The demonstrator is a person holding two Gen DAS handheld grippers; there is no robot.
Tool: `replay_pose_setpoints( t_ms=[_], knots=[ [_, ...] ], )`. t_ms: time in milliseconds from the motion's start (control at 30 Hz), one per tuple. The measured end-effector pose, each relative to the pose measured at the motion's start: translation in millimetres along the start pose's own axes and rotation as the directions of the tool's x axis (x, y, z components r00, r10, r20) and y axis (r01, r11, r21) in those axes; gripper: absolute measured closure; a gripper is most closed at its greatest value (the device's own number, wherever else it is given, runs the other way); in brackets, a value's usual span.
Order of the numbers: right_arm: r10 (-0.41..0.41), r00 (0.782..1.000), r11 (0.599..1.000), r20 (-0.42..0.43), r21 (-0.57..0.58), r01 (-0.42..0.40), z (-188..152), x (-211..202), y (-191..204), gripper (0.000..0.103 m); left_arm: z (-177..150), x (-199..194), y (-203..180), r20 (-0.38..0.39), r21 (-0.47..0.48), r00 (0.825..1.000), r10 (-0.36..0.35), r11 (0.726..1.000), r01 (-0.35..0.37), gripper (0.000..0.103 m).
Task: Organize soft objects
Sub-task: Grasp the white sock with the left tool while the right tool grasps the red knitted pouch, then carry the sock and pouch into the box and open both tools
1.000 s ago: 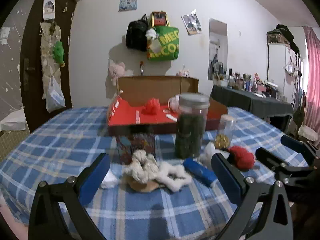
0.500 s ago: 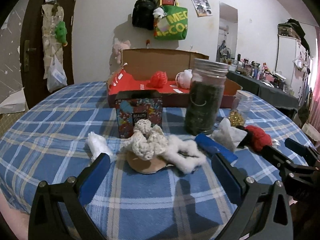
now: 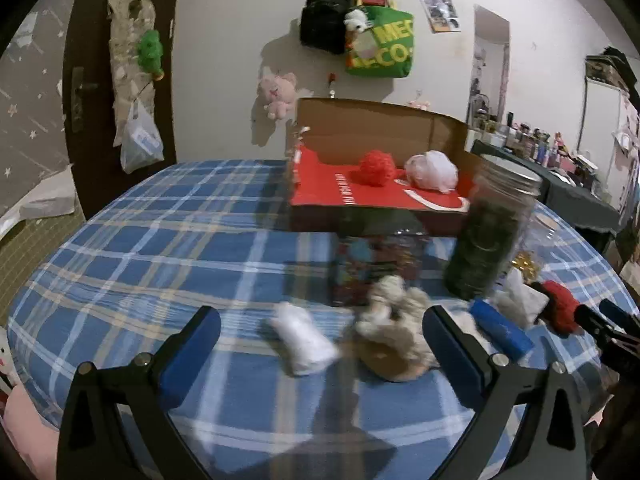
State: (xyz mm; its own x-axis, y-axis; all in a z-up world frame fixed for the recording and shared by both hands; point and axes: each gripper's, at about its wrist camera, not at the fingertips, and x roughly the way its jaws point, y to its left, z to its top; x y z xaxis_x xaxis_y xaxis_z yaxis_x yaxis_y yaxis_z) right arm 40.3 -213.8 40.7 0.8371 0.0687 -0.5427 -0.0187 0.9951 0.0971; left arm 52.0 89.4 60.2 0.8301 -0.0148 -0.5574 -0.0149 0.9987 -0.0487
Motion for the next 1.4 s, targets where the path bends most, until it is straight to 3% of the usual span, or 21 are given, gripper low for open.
replay_pose_setpoints(
  t_ms=[233, 333, 367, 433, 500, 533, 600, 767, 1000, 1400],
  knots=[
    [0.027, 0.999, 0.997, -0.026, 0.077, -0.025, 4.2, 10.1, -16.9, 0.002, -0.9, 22.1, 31.4, -0.080, -0.046, 0.997, 0.018, 0.999, -0.022, 0.001],
    [0.039, 0.998, 0.996, -0.042, 0.085, -0.036, 6.1, 14.9, -17.0, 0.003, -7.2, 38.8, 36.7, -0.157, -0.069, 0.988, -0.016, 0.998, 0.005, 0.022],
    [0.046, 0.998, 0.995, -0.048, 0.086, -0.042, 6.7, 16.5, -16.9, 0.010, -9.1, 45.4, 37.2, -0.190, -0.082, 0.981, -0.039, 0.996, 0.024, 0.028],
    [0.068, 0.996, 0.994, -0.056, 0.084, -0.063, 7.4, 19.0, -15.7, 0.039, -10.9, 46.3, 36.8, -0.174, -0.089, 0.984, -0.046, 0.996, 0.031, 0.033],
    [0.111, 0.991, 0.991, -0.078, 0.085, -0.105, 7.4, 23.5, -14.6, 0.065, -10.2, 44.8, 30.1, -0.177, -0.058, 0.979, -0.097, 0.994, 0.088, 0.075],
    [0.165, 0.982, 0.982, -0.088, 0.107, -0.155, 7.1, 25.6, -15.6, 0.070, -10.0, 43.9, 26.0, -0.181, -0.049, 0.974, -0.138, 0.990, 0.131, 0.084],
    [0.236, 0.967, 0.965, -0.097, 0.140, -0.222, 7.6, 27.3, -16.6, 0.075, -9.6, 39.6, 19.1, -0.169, -0.027, 0.976, -0.139, 0.990, 0.137, 0.087],
    [0.224, 0.974, 0.972, -0.044, 0.078, -0.220, 11.3, 10.6, -5.5, 0.076, -5.4, 26.0, 8.5, -0.128, 0.004, 0.983, -0.135, 0.991, 0.136, 0.089],
    [0.249, 0.968, 0.965, 0.027, 0.076, -0.250, 21.5, -13.2, -5.1, 0.076, 6.5, 6.3, -6.7, -0.080, 0.040, 0.980, -0.182, 0.982, 0.185, 0.089],
    [0.269, 0.963, 0.959, 0.031, 0.087, -0.270, 28.4, -16.9, -3.9, 0.076, 7.9, 5.0, -12.9, -0.092, 0.056, 0.978, -0.188, 0.980, 0.193, 0.089]
  ],
)
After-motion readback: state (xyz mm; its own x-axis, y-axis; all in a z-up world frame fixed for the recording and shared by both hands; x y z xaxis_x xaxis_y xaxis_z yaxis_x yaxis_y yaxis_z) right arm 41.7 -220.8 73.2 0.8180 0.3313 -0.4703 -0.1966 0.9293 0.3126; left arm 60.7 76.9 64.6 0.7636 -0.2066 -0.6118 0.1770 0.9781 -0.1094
